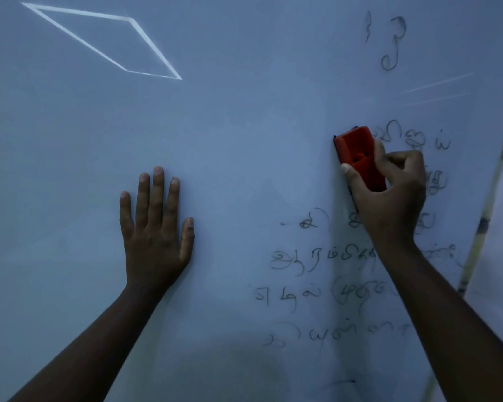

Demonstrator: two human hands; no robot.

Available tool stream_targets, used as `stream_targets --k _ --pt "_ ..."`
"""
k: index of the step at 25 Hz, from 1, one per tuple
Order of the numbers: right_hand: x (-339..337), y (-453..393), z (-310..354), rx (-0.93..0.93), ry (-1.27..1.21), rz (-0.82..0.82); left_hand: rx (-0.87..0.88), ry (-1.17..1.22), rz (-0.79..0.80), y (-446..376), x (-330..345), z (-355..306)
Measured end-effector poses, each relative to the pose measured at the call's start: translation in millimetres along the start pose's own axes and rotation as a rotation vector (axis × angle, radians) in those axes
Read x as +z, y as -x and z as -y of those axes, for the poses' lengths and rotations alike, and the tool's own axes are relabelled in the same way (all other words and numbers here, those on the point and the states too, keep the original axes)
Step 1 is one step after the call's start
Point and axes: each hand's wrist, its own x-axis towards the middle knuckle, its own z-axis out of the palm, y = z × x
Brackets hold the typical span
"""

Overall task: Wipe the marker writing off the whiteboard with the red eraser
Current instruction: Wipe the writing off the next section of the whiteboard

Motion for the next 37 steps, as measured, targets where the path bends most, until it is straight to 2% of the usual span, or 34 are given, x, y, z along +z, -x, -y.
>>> stream_targets --k 4,10,15,17,21,23,25,27,31,37 --pt "17 52 25 -0.075 -0.019 0.097 -0.014 0.009 0.002 7 1 -2" --pt "38 181 34 -0.451 0.044 0.381 -0.018 0.031 0.022 23 2 -6" --pt "33 183 33 -0.532 0.111 0.413 0.006 0.018 0.041 39 3 -4" --pt "27 162 28 -0.456 0.126 0.374 0.018 0.012 0.042 45 4 -3" --pt "8 116 -1 0.043 0.066 0.18 0.016 0.005 0.034 58 5 0" --pt "0 107 -17 0.211 0.005 0.08 0.016 0.005 0.033 64 5 -1" --pt "-1 105 -22 0.298 -0.044 -0.006 0.018 0.005 0.033 69 6 -3" --pt "7 110 -17 0.309 -0.041 -0.042 0.018 0.005 0.034 74 8 -3" --pt "29 165 4 0.067 -0.041 0.081 0.01 0.006 0.031 84 9 -4" --pt "35 300 12 -0.268 0.052 0.454 0.006 0.011 0.059 97 9 -5"
